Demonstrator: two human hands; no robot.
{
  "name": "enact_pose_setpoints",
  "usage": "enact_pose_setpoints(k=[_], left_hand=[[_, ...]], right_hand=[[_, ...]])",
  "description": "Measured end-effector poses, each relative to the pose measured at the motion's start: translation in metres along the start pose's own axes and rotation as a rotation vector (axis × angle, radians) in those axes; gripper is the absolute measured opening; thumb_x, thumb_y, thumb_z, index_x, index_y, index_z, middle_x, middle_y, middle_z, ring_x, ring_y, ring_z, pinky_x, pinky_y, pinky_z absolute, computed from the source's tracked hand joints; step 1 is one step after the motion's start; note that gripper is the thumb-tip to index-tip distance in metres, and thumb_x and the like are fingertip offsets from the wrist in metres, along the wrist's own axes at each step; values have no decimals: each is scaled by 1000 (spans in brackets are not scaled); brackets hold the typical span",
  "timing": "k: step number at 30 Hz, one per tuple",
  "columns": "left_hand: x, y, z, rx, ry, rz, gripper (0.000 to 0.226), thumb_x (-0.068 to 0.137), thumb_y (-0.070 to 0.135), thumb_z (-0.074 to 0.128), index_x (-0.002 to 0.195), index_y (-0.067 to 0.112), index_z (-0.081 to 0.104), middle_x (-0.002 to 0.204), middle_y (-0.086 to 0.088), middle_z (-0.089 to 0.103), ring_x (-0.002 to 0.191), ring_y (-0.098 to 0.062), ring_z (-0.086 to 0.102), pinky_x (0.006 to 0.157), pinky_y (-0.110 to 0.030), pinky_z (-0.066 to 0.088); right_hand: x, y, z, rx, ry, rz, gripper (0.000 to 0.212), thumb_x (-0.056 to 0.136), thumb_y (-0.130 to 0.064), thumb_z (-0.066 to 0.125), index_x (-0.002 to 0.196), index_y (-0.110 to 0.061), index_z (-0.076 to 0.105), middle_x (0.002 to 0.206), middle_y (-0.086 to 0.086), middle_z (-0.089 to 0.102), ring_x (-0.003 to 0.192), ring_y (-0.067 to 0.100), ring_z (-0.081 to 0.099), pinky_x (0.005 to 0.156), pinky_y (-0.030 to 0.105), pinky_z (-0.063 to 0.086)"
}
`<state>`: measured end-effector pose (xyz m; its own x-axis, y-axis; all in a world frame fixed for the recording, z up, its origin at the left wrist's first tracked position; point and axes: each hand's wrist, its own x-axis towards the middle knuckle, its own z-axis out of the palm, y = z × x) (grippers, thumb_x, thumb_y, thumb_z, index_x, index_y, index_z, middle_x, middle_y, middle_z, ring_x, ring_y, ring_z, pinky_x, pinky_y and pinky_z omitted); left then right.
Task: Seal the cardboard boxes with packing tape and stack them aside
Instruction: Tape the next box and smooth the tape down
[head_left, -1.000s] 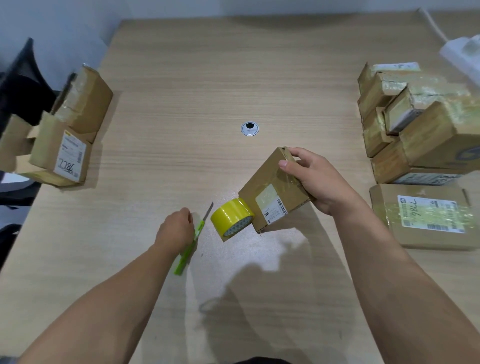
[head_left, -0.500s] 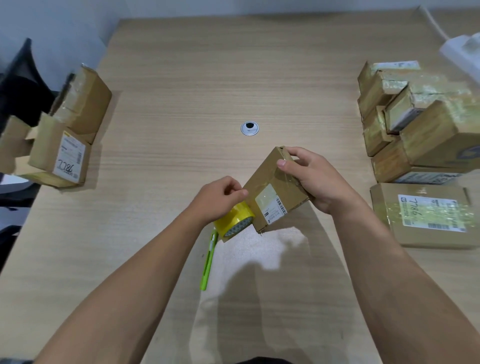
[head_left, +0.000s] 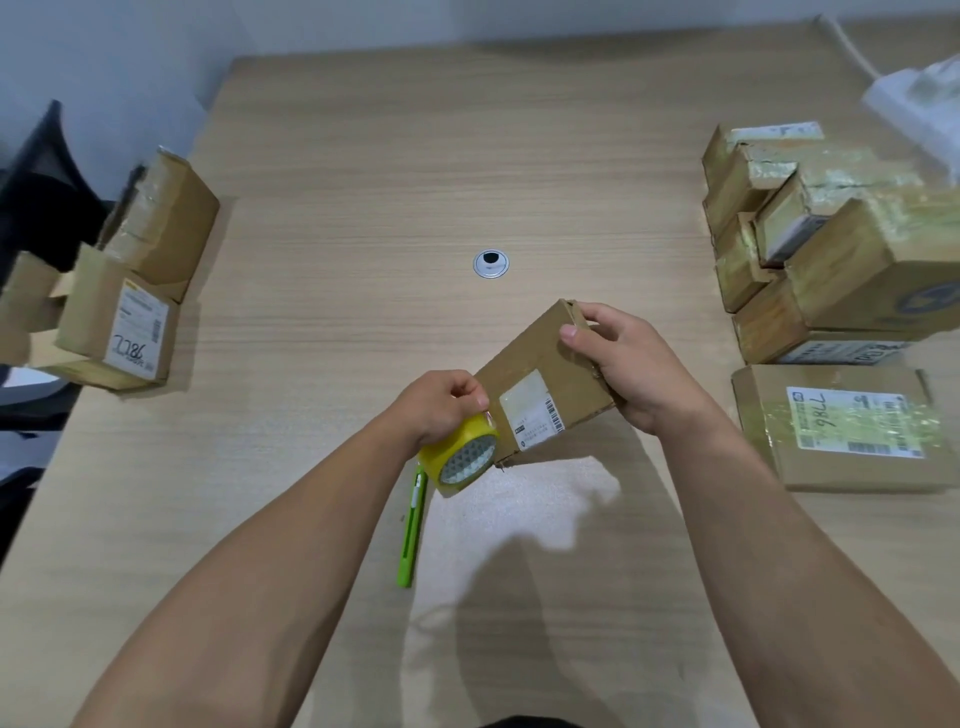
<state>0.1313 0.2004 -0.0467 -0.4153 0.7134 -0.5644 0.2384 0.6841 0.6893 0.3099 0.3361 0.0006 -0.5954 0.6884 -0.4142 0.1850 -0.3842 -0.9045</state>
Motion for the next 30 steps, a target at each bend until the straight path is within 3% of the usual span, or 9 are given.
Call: enact_pose_setpoints(k=[3, 10, 13, 15, 18, 22, 25, 27, 30], left_hand=[[-7, -10, -10, -13, 83, -15, 18, 96, 20, 65, 78, 22, 63, 82, 5, 63, 76, -14, 54, 68, -28, 43], [-25, -29, -42, -39, 172, -2, 19, 96, 17, 64, 77, 20, 64, 78, 2, 61, 73, -14, 52, 66, -28, 41], [-29, -38, -52, 9, 186, -42, 19, 93, 19, 67, 75, 22, 66, 81, -2, 65, 76, -19, 55, 73, -34, 46], [-32, -45, -56, 37, 206, -71, 18, 92, 21, 69, 75, 23, 67, 85, -6, 68, 78, -23, 58, 78, -40, 51], [-38, -56, -61, 50, 243, -111, 17, 92, 22, 68, 75, 22, 67, 87, -9, 68, 78, -26, 59, 82, -43, 53], [-46, -71, -67, 41, 257, -153, 18, 93, 21, 66, 75, 21, 64, 82, -4, 62, 79, -24, 55, 76, -35, 46], [-48, -80, -71, 4, 282, -185, 16, 91, 22, 67, 75, 20, 65, 83, -3, 63, 80, -24, 56, 77, -34, 46], [-50, -83, -74, -17, 294, -199, 17, 90, 23, 68, 74, 21, 66, 81, 0, 62, 81, -24, 56, 80, -36, 48], [-52, -83, -75, -69, 295, -202, 17, 88, 23, 71, 71, 22, 67, 79, 0, 63, 81, -23, 57, 84, -40, 52]], right_hand=[[2, 4, -11, 81, 112, -2, 15, 101, -13, 57, 108, -17, 70, 90, 5, 73, 74, 18, 70, 67, 33, 58], [5, 52, -22, -26, 200, 164, 17, 100, -17, 55, 96, -16, 72, 88, 4, 76, 81, 24, 70, 83, 43, 56], [-2, 77, -13, -320, 206, 218, 18, 94, -15, 52, 86, -18, 67, 80, -2, 67, 75, 23, 62, 64, 28, 47], [-7, 87, -7, -483, 235, 222, 17, 96, -17, 49, 100, -18, 65, 93, 2, 64, 90, 26, 58, 68, 28, 40], [-8, 92, 0, -597, 290, 217, 36, 101, -17, 49, 137, -9, 54, 128, 12, 61, 122, 31, 54, 86, 28, 37], [2, 91, 6, -779, 326, 220, 50, 99, -17, 50, 148, -7, 41, 139, 20, 54, 129, 39, 47, 96, 37, 40], [1, 79, 32, -851, 364, 97, 47, 99, -18, 48, 146, -10, 45, 140, 19, 49, 131, 39, 42, 101, 37, 35], [-1, 68, 69, -791, 214, -46, 42, 99, -22, 52, 140, -12, 54, 127, 11, 58, 119, 30, 54, 97, 32, 36], [-7, 59, 133, -533, -128, 19, 38, 97, -37, 61, 130, -19, 62, 110, -1, 65, 95, 17, 64, 82, 26, 47]])
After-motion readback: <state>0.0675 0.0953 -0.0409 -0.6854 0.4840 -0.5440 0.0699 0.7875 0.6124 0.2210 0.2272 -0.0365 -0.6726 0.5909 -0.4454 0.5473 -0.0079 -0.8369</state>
